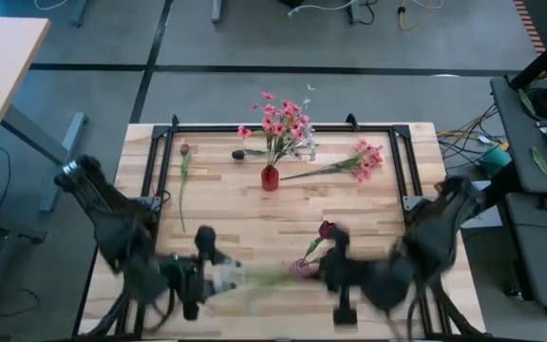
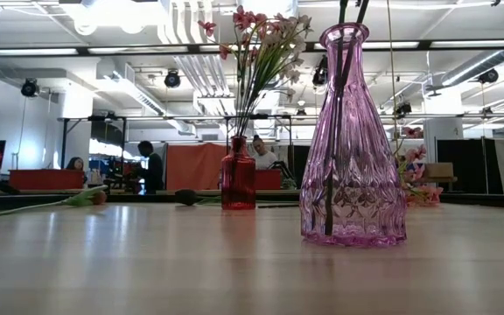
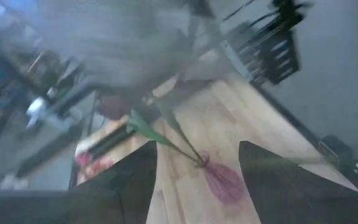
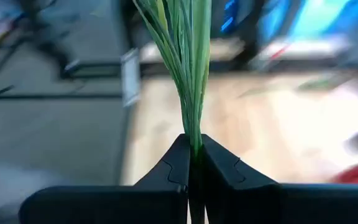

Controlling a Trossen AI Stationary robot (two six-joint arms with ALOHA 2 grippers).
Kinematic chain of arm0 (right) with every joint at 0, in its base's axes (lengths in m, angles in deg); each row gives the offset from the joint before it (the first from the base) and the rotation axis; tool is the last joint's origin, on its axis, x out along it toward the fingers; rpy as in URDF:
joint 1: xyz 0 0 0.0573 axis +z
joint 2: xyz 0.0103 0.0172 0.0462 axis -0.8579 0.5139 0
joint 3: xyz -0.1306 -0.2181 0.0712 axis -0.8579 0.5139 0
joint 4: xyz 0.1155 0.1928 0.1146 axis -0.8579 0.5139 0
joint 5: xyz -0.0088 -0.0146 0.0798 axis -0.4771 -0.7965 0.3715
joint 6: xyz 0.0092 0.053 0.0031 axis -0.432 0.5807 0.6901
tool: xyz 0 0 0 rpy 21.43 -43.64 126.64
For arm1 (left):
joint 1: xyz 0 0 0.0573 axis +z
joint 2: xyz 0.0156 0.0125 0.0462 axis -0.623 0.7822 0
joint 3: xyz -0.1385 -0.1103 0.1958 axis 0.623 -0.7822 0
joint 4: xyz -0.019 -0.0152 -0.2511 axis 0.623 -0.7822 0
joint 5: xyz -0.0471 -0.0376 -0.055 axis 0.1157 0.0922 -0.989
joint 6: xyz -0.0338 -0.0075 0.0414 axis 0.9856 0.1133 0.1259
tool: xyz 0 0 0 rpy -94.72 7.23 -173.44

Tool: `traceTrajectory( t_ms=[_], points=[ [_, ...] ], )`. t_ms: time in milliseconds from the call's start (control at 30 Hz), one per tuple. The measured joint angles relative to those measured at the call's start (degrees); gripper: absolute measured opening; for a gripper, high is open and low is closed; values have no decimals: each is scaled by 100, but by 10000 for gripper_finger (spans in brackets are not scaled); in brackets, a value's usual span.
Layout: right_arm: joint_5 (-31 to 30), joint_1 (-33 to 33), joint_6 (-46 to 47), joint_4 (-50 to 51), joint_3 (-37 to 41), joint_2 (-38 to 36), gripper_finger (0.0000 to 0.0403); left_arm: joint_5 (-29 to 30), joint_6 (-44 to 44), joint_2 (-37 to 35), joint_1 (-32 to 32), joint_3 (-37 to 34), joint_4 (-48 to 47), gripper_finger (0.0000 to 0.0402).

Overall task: Sort flowers into vase by color
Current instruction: Put the white flowers into the red vase

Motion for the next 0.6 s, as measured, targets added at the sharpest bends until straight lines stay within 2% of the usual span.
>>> traceTrajectory(
  t_ms=[100,167,300,367,433,533,600],
  points=[
    [-57,-637,-893,-13,81,-455,13,-1019,-557,-647,558,-1013,1049,211],
    [209,-1106,-1429,-128,174,-671,13,-1191,-637,-1061,952,-1738,1927,211],
    [658,-1833,-2571,-653,551,-1058,13,-1370,-757,-1611,1621,-3023,4264,211],
    [800,-1992,-3202,-1272,933,-1256,13,-1759,-771,-1647,1920,-3580,5538,211],
    [1216,-2077,-3559,-2004,1382,-1446,13,-2036,-788,-1616,2174,-4009,6653,211],
    [1893,-2159,-3765,-3114,2146,-1724,13,-2371,-703,-1483,2529,-4360,8136,211],
    [2142,-2219,-3782,-3815,2599,-1883,13,-2870,-536,-1295,2758,-4400,8730,211]
  ],
)
